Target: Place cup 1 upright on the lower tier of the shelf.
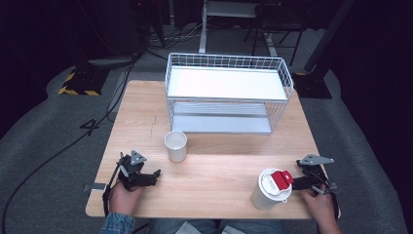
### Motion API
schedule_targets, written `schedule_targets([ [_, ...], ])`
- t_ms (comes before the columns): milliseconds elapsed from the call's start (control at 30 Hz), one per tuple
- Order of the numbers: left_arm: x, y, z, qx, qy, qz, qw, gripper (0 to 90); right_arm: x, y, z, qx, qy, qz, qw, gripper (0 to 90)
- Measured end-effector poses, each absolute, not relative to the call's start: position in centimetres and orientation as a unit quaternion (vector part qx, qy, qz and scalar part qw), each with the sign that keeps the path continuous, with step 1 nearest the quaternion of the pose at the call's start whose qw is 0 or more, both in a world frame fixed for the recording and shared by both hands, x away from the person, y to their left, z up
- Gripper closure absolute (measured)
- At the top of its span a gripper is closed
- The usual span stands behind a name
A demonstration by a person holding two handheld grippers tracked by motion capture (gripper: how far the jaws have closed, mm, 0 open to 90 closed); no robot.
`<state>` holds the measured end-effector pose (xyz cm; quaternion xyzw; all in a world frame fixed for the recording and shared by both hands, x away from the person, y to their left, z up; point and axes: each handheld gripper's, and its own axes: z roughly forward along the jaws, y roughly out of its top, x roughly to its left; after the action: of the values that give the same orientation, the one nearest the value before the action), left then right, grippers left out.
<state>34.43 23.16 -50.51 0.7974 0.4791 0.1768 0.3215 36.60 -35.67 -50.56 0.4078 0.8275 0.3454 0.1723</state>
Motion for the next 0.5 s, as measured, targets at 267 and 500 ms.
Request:
schedule_targets([
  [267, 34.52, 23.08, -50.53, 0.796, 0.480, 0.177, 0.322, 8.7, 36.59, -35.66, -50.57, 0.408, 0.827, 0.345, 0.172, 1.3],
  [500, 34.56, 22.94, -50.48, 0.797, 0.488, 0.170, 0.312, 3.6, 36.60, -35.67, -50.57, 0.408, 0.828, 0.345, 0.173, 1.2],
])
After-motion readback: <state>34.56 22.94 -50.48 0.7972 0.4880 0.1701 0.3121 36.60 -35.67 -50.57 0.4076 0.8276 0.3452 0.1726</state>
